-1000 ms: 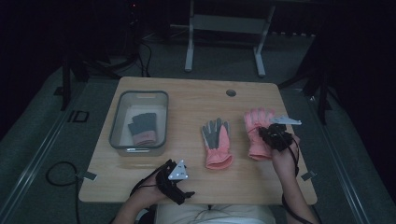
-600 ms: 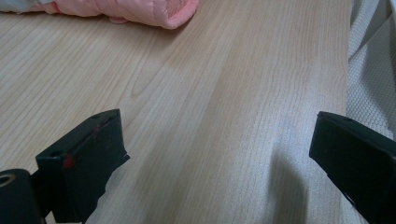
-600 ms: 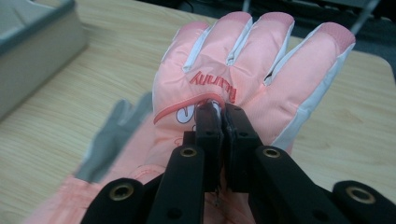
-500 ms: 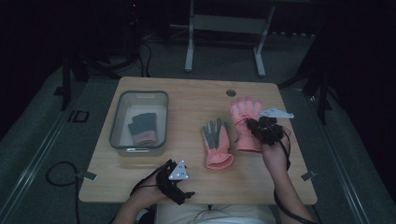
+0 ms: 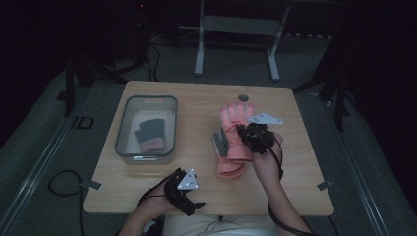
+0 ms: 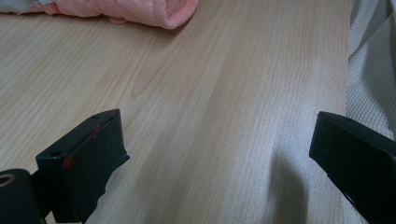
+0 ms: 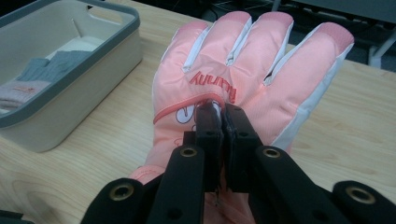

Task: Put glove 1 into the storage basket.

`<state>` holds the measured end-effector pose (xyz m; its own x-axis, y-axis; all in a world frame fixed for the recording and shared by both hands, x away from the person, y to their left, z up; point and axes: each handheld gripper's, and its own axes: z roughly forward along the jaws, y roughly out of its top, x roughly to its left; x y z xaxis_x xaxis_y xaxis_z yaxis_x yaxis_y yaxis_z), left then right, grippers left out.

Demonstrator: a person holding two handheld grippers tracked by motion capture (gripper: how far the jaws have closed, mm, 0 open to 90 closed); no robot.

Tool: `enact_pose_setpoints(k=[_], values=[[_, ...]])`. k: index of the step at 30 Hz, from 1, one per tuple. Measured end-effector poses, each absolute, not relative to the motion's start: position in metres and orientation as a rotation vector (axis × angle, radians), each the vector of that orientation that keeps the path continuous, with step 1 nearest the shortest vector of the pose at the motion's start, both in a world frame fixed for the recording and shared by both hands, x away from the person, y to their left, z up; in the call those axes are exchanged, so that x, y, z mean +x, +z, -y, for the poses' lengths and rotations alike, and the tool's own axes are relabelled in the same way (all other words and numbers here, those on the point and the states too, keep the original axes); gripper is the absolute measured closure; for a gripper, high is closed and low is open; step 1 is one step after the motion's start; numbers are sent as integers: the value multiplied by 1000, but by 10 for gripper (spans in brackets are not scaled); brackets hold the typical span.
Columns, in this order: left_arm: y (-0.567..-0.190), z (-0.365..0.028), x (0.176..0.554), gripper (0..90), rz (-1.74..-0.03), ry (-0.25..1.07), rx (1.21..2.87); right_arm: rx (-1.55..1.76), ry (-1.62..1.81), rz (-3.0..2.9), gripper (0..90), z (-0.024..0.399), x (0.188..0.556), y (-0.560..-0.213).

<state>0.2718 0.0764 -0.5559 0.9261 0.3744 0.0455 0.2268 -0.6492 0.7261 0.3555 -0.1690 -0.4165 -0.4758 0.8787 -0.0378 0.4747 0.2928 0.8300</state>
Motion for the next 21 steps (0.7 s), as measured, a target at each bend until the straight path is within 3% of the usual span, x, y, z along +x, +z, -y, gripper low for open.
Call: enact_pose_setpoints(k=[21], values=[[-556,-76,272,30,-421,242,2302,1376,922,-2137,853,147,373,-489]])
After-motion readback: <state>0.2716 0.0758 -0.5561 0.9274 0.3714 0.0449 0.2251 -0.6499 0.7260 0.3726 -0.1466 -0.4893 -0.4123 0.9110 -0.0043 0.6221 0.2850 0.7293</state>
